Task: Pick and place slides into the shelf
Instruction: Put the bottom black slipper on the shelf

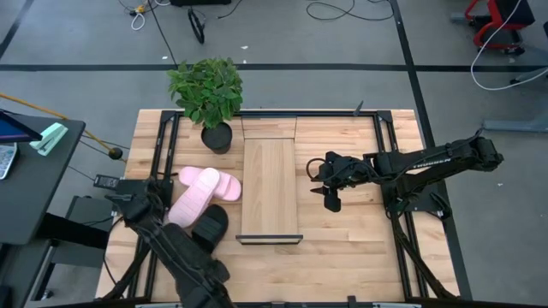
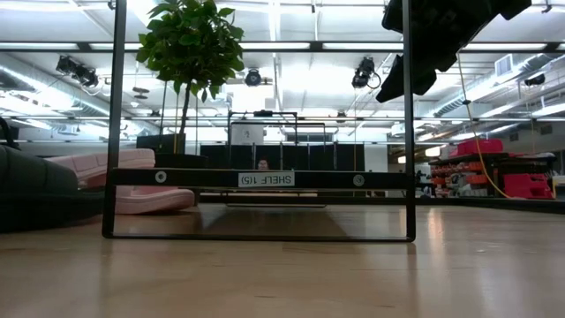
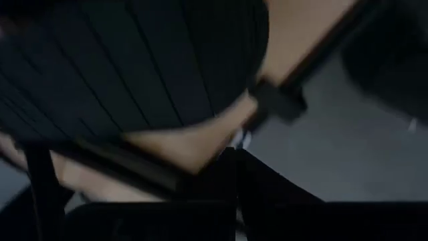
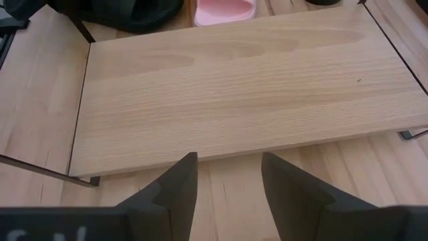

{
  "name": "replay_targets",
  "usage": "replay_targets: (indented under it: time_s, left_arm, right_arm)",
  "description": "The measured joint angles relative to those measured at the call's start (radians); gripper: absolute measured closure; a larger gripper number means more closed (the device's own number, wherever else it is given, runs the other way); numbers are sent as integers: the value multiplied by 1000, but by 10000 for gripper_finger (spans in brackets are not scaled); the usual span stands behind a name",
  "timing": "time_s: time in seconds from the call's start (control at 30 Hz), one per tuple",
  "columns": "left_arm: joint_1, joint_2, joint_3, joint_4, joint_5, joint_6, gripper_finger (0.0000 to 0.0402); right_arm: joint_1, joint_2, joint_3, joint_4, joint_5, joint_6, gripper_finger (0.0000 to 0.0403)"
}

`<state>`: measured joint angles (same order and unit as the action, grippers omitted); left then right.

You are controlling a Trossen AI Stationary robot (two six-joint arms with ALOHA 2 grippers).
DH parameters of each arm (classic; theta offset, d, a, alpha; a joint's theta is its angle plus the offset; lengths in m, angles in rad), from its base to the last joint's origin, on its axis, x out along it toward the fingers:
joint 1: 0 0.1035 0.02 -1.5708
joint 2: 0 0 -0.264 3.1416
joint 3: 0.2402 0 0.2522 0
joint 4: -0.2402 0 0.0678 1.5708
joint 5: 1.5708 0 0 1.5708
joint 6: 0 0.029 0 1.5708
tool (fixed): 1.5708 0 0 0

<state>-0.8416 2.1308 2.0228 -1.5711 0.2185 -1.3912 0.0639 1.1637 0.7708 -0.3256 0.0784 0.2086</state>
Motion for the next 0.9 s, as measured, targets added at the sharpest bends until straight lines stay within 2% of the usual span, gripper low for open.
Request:
replay_targets:
  time_s: [0.13, 0.23, 0.33, 0.6, 0.9]
  left_arm:
    - [-15, -76, 0, 0, -209, -37, 397]
    - [-30, -127, 0, 0, -319, -38, 393]
    - [-41, -157, 0, 0, -385, -9, 384]
    - [-84, -158, -2, 7, -418, 224, 387]
    - [-126, -154, -2, 89, -425, 221, 386]
  right_arm:
    - [0, 0, 0, 0, 0, 1, 231]
    - [0, 0, 0, 0, 0, 1, 231]
    - [0, 0, 0, 0, 0, 1, 231]
    - [0, 0, 0, 0, 0, 0, 231]
    - [0, 0, 0, 0, 0, 1, 231]
